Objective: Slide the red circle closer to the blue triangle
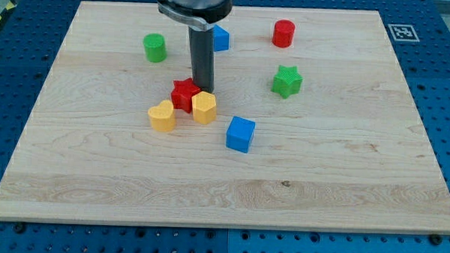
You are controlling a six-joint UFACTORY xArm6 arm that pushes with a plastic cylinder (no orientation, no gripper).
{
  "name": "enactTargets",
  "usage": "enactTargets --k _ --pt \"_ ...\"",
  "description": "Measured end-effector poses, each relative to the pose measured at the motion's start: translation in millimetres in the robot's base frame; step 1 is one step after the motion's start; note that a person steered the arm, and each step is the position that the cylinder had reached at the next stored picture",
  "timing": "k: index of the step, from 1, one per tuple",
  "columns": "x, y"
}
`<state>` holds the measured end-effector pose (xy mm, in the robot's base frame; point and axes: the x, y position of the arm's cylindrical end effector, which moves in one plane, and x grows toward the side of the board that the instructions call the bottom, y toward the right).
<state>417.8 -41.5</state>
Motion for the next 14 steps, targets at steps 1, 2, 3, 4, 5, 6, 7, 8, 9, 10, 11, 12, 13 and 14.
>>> enactTargets --k 1,2,3,4,5,6,7,8,9,10,11,12,13,14 --pt "-6.2 0.0" --pt "-66.0 6.7" --pt "-108.7 23.6" --pt "-109.2 78.4" --pt "-109.2 132.3" --pt "-108.3 181.4" --pt "-113.0 207.4" --pt "-143.2 207.3" --pt "-157.8 206.6" --pt "-157.8 197.7" --pt "-157.8 180.4" --pt "-157.9 172.2" --pt "-157.6 160.5" --pt "-157.5 150.5"
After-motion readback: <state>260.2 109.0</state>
